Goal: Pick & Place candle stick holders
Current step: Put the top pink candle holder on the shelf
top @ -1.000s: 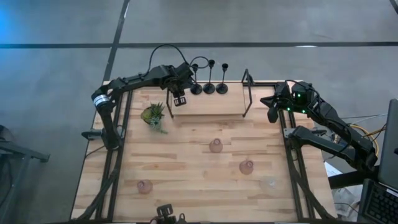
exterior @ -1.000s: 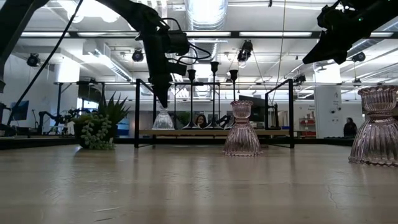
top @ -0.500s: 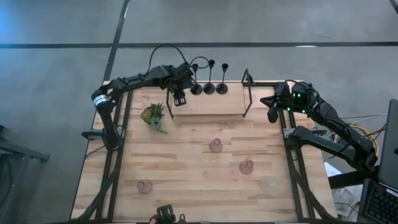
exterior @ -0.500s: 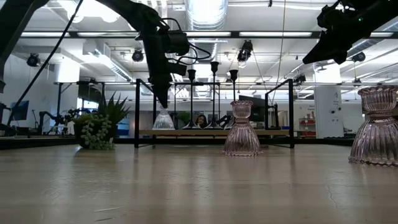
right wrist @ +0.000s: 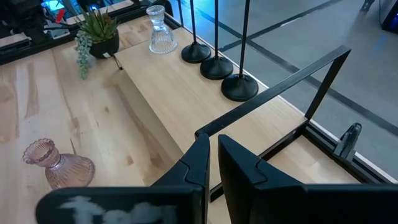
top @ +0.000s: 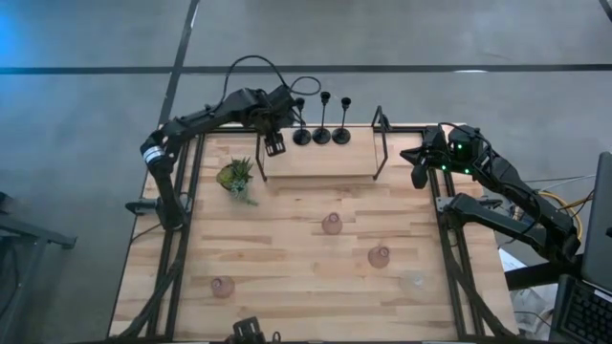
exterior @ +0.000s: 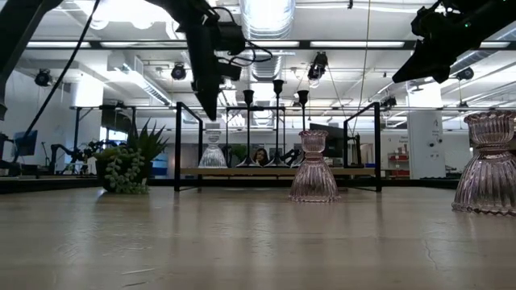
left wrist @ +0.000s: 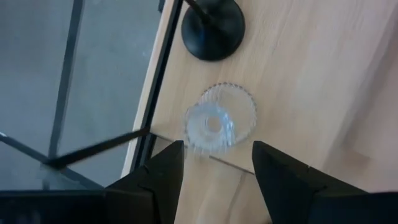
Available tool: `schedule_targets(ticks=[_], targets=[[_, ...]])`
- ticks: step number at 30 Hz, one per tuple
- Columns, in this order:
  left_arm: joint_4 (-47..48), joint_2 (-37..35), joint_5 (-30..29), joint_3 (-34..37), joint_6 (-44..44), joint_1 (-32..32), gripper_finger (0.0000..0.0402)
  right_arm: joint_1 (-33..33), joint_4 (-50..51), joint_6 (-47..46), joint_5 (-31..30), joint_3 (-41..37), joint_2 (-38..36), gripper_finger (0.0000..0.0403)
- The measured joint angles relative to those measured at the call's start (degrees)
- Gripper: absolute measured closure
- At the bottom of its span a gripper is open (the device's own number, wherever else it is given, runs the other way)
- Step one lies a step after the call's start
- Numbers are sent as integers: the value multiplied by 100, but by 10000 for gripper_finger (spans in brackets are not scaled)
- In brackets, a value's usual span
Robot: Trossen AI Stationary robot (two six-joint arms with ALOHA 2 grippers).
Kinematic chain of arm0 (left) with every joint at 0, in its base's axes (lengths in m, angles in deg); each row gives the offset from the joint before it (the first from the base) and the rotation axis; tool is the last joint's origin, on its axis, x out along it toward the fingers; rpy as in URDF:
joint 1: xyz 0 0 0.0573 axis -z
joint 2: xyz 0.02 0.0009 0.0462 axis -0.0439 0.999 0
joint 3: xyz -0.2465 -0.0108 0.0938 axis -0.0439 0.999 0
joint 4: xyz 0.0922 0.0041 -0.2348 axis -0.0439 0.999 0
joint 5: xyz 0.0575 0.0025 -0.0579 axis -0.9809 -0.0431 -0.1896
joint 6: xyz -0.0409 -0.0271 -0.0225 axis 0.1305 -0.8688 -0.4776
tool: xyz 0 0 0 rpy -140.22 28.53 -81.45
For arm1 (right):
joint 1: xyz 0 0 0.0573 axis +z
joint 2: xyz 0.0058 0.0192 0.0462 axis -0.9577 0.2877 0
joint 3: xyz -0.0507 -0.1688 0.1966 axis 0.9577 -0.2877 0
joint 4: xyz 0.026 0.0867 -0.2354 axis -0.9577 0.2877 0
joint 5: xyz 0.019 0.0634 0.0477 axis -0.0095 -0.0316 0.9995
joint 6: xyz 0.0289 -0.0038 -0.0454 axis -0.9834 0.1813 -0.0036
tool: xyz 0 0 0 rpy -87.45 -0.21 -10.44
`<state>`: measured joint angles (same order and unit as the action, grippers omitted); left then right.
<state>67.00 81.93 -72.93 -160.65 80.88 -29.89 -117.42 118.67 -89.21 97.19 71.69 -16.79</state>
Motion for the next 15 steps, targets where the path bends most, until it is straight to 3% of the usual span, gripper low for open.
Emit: schedule_targets(ticks=[6, 15], targets=[[882, -3, 136, -827, -849, 166, 209, 0, 0, 0, 0, 0, 0, 374], [916, -61, 1608, -1489, -1410, 940, 209, 1, 0, 0, 0, 0, 0, 374]])
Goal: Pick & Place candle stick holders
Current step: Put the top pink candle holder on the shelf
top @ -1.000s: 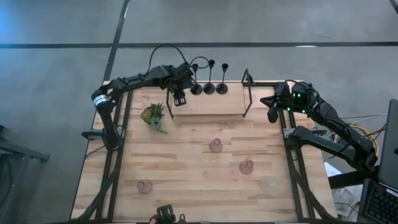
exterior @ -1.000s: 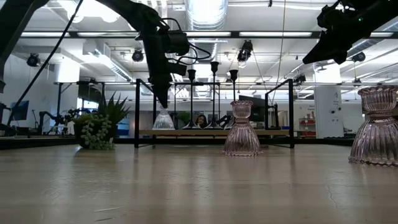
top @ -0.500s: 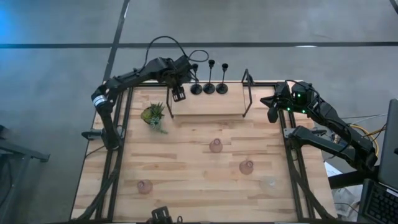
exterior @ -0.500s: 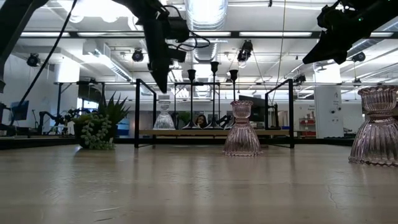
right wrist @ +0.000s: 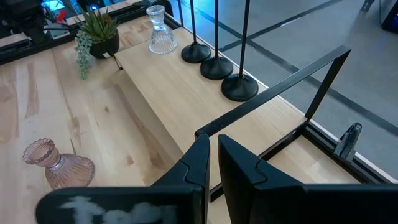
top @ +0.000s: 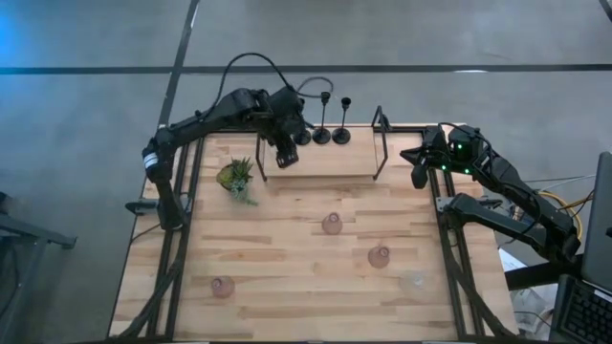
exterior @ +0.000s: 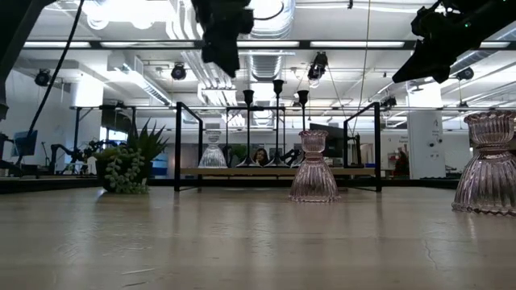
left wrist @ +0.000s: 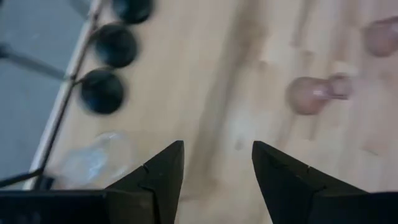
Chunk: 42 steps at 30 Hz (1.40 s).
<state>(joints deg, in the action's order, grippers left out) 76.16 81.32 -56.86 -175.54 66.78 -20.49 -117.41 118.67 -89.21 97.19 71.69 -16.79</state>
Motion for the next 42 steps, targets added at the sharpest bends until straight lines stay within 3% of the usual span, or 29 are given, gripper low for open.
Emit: schedule_targets(ticks=[11, 22, 28, 36, 42], targets=[[-740, -7, -116, 81, 71, 1638, 209, -1, 0, -7, 0, 0, 0, 374], [-1477, 4, -1441, 322, 29, 2820, 209, 1, 0, -7, 0, 0, 0, 374], [-2431, 15, -1480, 1184, 288, 2938, 209, -1, 0, -5, 0, 0, 0, 374], [-4247, 31, -705, 2781, 358, 2947, 209, -1, 0, 0, 0, 0, 0, 374], [-5379, 28, -521, 3587, 524, 2951, 209, 1, 1, -9, 0, 0, 0, 374]])
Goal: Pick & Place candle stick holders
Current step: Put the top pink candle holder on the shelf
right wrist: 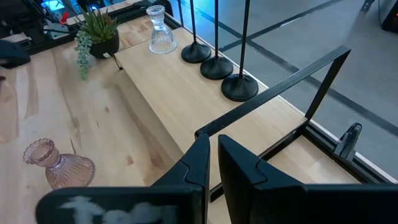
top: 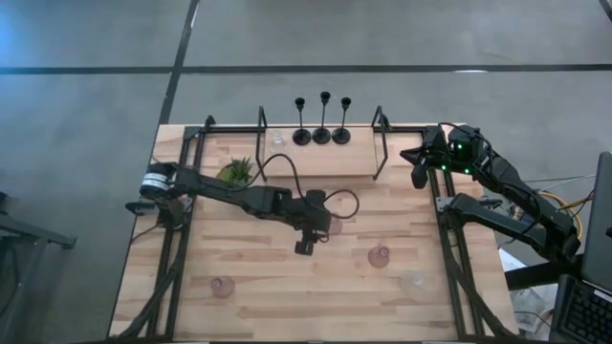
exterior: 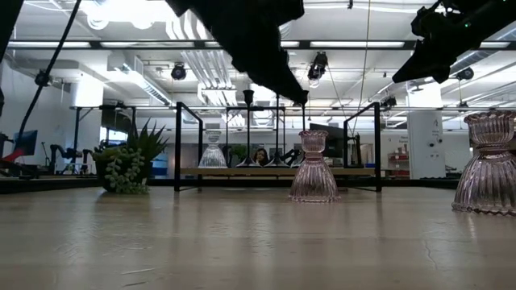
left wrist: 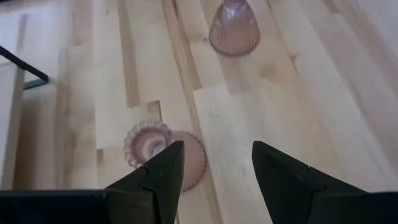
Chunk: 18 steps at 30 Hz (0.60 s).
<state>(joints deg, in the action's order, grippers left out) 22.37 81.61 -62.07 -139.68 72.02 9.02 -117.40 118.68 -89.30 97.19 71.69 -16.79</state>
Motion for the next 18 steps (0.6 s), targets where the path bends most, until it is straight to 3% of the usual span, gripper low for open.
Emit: schedule_targets(ticks=[18], targets=[[-521, 337, -295, 154, 770, -232, 215, 0, -2, 8, -1, 0, 0, 374]])
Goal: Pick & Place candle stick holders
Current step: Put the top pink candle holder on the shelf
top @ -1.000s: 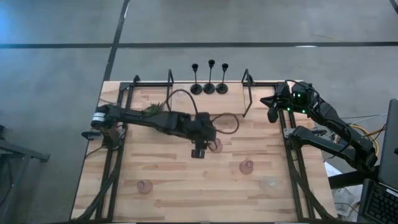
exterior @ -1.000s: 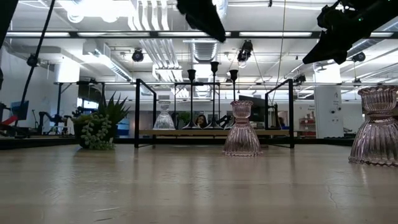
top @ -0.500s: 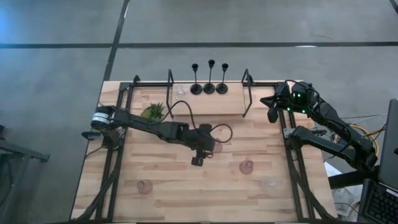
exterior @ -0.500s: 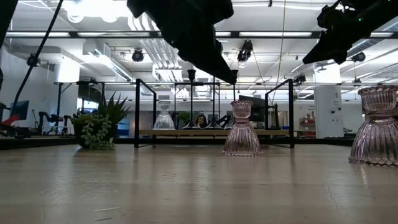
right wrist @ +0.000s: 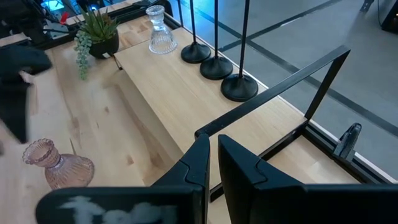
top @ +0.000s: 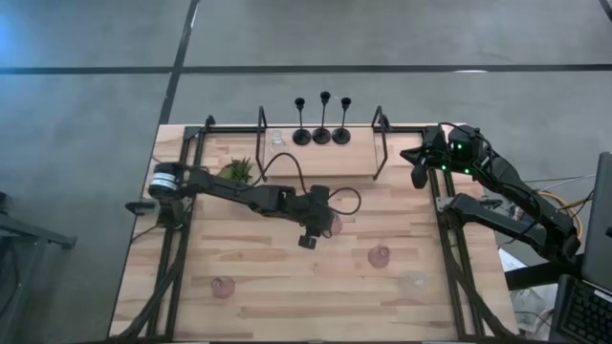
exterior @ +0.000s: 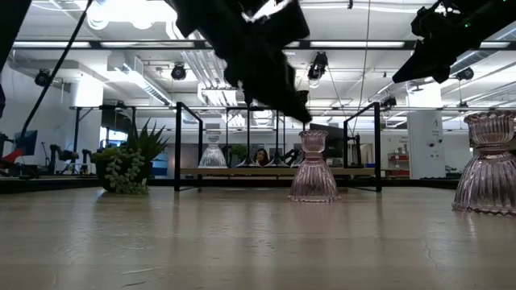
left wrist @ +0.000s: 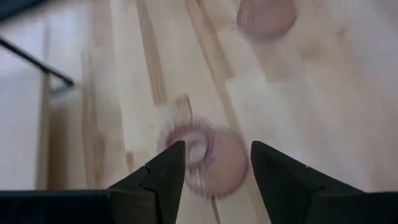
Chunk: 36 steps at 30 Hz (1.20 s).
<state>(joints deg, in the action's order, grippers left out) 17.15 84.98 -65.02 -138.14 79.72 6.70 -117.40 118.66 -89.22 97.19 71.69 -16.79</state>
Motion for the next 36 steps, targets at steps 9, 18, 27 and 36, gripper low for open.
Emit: schedule_targets(ticks=[9, 18, 27, 36], targets=[[40, 550, -28, -320, 106, -122, 244, -2, -2, 0, 1, 0, 0, 374], [12, 768, -54, -348, -168, -124, 293, 0, 0, 3, 1, 0, 0, 374], [263, 736, -52, -431, -416, -118, 370, 0, 1, 3, 1, 0, 0, 374], [1702, 782, -760, -1417, -865, -134, 380, -2, 1, 1, 1, 0, 0, 374]])
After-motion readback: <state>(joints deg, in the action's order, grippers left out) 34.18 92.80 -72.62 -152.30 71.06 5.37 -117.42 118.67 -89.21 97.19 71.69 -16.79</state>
